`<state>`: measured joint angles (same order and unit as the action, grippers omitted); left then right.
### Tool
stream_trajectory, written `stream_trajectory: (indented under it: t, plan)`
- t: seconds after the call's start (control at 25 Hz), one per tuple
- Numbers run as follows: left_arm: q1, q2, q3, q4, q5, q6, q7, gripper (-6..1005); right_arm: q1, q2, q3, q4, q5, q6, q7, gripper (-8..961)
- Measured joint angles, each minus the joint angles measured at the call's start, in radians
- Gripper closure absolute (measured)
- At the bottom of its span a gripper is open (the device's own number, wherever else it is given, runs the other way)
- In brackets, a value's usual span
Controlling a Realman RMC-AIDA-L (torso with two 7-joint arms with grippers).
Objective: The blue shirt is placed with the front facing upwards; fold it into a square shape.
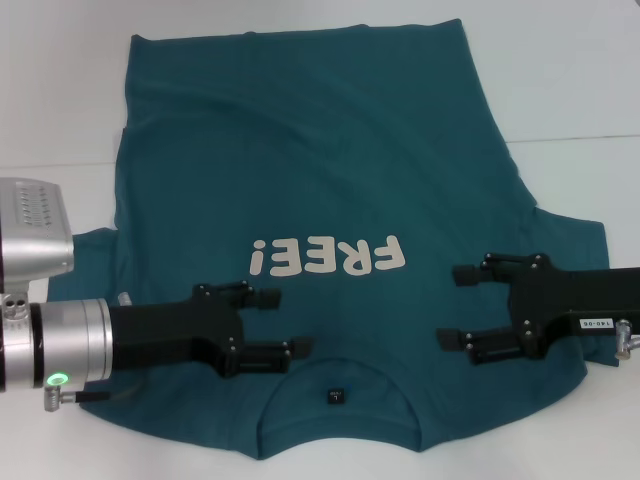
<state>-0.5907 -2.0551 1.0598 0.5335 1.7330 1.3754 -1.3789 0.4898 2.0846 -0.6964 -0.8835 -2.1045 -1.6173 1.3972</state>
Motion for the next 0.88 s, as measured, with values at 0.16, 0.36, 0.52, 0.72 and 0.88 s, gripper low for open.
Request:
stream_trajectory:
  t: [0.16, 0.36, 0.52, 0.72, 0.88]
  plan:
    - [0.0, -0.001, -0.001, 0.005, 0.022, 0.02, 0.004, 140, 0.0, 0.0, 0.0, 0.0, 0.0, -0.011, -0.003, 8]
    - [0.006, 0.004, -0.01, 0.01, 0.019, 0.096, 0.029, 141, -0.001, -0.003, 0.0, 0.0, 0.0, -0.087, -0.019, 8]
    - [0.015, 0.004, -0.031, 0.014, 0.02, 0.098, 0.029, 140, -0.002, -0.006, 0.004, 0.0, 0.0, -0.09, -0.021, 8]
    - [0.04, 0.0, -0.105, 0.025, 0.024, 0.073, 0.018, 138, -0.002, -0.001, 0.046, 0.001, 0.002, -0.082, -0.023, 9]
    - [0.119, 0.011, -0.225, 0.121, 0.025, -0.009, -0.162, 137, -0.007, 0.0, 0.058, 0.006, 0.009, -0.082, -0.024, 9]
